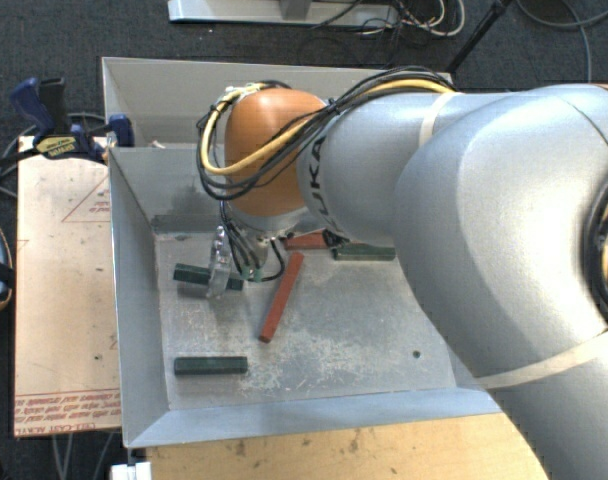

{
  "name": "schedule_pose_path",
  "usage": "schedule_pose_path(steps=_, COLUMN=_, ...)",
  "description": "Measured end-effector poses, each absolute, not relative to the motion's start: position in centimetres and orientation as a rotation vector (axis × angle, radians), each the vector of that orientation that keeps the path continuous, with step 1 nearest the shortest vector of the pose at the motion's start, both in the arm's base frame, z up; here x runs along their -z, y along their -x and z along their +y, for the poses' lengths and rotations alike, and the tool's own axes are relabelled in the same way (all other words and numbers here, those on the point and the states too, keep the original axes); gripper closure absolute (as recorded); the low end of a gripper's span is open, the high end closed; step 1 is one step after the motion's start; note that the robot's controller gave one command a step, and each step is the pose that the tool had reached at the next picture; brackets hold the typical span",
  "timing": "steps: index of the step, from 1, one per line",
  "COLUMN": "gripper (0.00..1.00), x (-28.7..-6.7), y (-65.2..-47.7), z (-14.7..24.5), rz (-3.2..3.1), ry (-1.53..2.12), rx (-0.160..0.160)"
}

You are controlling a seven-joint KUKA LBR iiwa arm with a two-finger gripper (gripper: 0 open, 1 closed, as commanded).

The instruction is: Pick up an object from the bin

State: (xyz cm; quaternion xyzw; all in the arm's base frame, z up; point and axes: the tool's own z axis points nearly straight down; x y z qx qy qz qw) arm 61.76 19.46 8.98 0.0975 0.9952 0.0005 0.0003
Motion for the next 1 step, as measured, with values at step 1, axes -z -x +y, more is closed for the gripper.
schedule_pose_path(steps=1, gripper=1.0, x=-10.29, y=-61.67, z=19.43, rz=3.13, ry=-0.307, rx=0.001)
